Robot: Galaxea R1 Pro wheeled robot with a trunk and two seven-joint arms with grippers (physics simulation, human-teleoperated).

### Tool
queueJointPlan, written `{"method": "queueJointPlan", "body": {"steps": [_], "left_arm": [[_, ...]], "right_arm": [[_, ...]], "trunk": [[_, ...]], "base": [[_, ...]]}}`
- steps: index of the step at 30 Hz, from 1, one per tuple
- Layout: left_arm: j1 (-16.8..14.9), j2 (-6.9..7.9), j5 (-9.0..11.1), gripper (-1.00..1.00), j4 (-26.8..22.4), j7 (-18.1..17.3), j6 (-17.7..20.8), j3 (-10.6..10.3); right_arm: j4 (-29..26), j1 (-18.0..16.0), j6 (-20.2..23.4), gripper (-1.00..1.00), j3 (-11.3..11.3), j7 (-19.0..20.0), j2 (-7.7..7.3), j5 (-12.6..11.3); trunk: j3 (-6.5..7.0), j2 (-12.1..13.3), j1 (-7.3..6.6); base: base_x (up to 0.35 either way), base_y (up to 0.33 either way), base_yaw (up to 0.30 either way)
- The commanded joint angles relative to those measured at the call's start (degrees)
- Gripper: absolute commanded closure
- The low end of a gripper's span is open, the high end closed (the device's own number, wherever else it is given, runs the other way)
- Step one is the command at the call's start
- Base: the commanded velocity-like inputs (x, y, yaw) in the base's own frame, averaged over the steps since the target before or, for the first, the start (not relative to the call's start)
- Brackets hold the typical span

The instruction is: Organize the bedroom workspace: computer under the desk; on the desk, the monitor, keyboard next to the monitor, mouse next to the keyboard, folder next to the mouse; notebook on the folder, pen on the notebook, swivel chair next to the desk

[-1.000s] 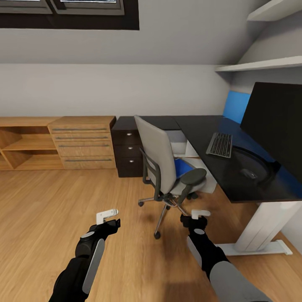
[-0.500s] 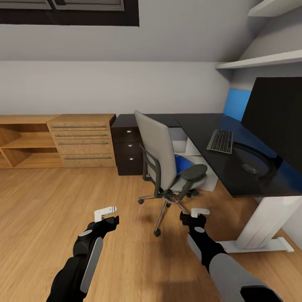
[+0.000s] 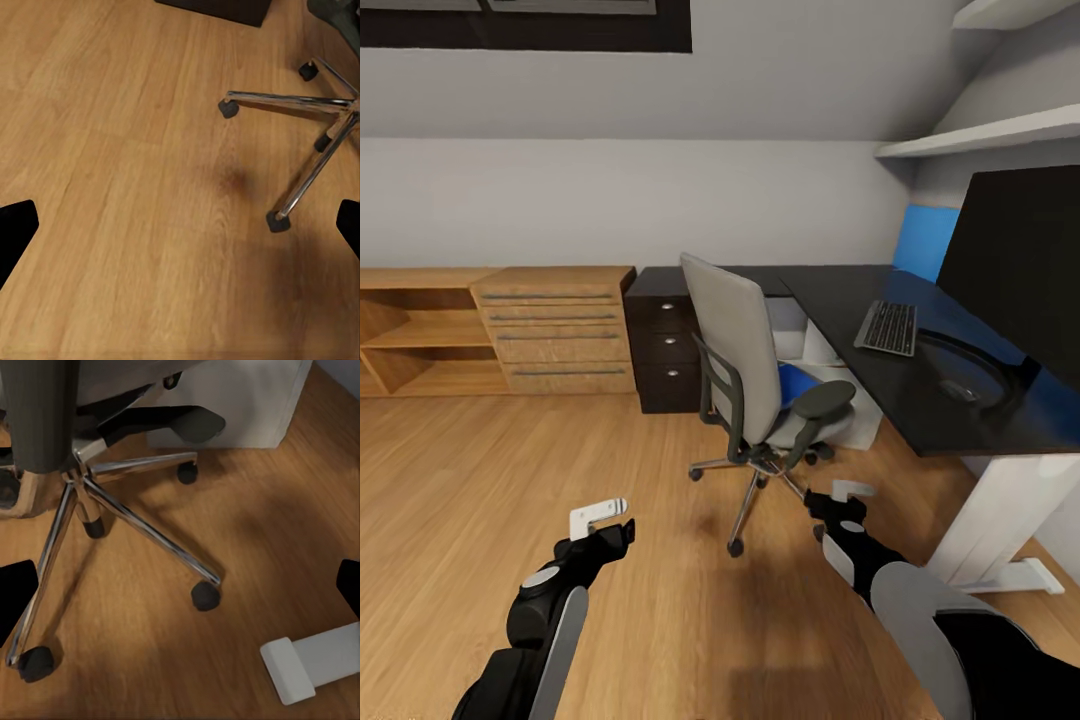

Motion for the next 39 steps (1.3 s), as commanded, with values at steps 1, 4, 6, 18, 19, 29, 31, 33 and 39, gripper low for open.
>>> {"method": "queueJointPlan", "body": {"steps": [1,4,6,18,19,29,31,33,39], "left_arm": [[0.0,-0.03,0.6,-1.0,-0.1,0.5,0.2,-0.1],[0.0,-0.08,0.7,-1.0,-0.2,0.5,0.7,-0.1],[0.1,-0.1,0.8,-1.0,-0.2,0.5,0.9,-0.1],[0.1,-0.26,0.8,-1.0,-0.1,0.5,1.2,-0.1],[0.1,-0.25,0.7,-1.0,0.0,0.6,1.1,-0.1],[0.1,-0.18,0.7,-1.0,0.0,0.6,1.2,-0.1],[0.1,-0.18,0.7,-1.0,0.0,0.6,1.2,-0.1],[0.1,-0.18,0.7,-1.0,0.0,0.6,1.2,-0.1],[0.1,-0.18,0.6,-1.0,0.1,0.6,1.2,-0.1]], "right_arm": [[1.0,-0.1,-2.0,-1.0,0.0,0.0,0.0,-0.5],[2.4,-0.1,-5.7,-1.0,0.0,0.1,-0.1,-0.5],[2.5,-0.1,-6.4,-1.0,0.0,0.2,-0.11,-0.5],[0.7,-0.2,-6.8,-1.0,0.0,-0.3,-0.46,-0.5],[0.6,-0.2,-6.8,-1.0,0.0,-0.3,-0.47,-0.5],[0.6,-0.2,-6.8,-1.0,-0.1,-0.4,-0.47,-0.6],[0.6,-0.2,-6.8,-1.0,-0.1,-0.4,-0.47,-0.6],[0.6,-0.2,-6.8,-1.0,-0.1,-0.4,-0.47,-0.6],[0.6,-0.2,-6.8,-1.0,-0.1,-0.5,-0.47,-0.6]], "trunk": [[-0.24,-0.4,0.21],[-0.77,-1.6,0.87],[-1.13,-2.4,1.31],[-3.29,-7.3,3.95],[-3.47,-7.7,4.17],[-5.26,-11.7,6.36],[-5.62,-12.5,6.8],[-5.98,-13.3,7.24],[-7.06,-15.7,8.56]], "base": [[0.0,0.0,0.0],[0.0,0.0,0.0],[0.0,0.0,0.0],[0.0,0.0,0.0],[0.0,0.0,0.0],[0.0,0.0,0.0],[0.0,0.0,0.0],[0.0,0.0,0.0],[0.0,0.0,0.0]]}}
